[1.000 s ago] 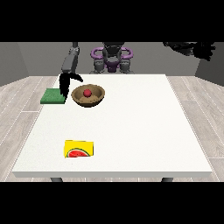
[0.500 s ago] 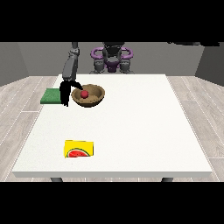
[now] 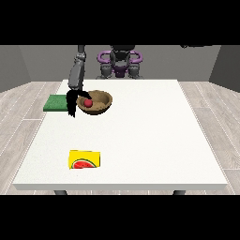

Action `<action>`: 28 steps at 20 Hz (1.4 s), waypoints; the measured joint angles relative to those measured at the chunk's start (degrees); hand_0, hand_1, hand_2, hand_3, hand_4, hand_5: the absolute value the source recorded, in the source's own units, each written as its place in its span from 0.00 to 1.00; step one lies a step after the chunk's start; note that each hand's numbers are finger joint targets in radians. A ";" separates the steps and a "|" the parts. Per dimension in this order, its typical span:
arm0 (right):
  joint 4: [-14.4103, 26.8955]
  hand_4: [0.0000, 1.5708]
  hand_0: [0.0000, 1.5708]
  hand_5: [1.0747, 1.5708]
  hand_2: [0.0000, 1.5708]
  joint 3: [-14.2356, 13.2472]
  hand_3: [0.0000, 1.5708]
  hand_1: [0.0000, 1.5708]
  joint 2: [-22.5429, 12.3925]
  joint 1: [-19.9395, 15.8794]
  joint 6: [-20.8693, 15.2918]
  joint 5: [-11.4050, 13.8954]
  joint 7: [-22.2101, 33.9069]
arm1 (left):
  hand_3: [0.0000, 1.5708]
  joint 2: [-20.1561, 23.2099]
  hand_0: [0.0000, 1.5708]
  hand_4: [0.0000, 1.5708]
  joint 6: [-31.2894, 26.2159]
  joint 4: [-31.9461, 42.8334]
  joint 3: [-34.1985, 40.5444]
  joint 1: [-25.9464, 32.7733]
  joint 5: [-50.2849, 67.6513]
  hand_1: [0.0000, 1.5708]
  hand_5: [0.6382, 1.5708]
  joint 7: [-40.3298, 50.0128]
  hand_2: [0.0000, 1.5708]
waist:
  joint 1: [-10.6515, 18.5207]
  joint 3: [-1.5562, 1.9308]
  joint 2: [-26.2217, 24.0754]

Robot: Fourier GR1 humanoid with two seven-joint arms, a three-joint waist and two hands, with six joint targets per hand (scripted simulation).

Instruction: Pick the cup and pour the ball into the bowl, then pick the bowl and place it on the pad

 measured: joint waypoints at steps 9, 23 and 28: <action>1.45 0.28 0.00 1.00 0.00 1.34 0.00 0.00 2.60 -3.15 -6.73 2.64 -1.41 | 0.00 0.31 0.00 0.00 -0.26 -0.47 -0.74 -2.32 1.24 0.00 0.97 2.39 0.00 | 1.79 0.21 -0.24; 1.59 0.74 1.00 0.80 1.00 7.26 1.00 1.00 0.78 -2.36 -19.66 13.05 7.69 | 0.00 2.70 0.00 0.00 -2.82 4.30 1.08 -1.54 2.56 0.00 0.97 1.98 0.00 | 2.09 0.00 -2.74; -0.59 0.80 1.00 0.78 1.00 11.23 1.00 1.00 -3.12 -4.40 -20.53 17.01 21.40 | 0.00 3.95 0.00 0.00 -4.98 10.72 2.60 2.60 1.64 0.00 0.97 -1.56 0.00 | -1.11 0.75 -6.85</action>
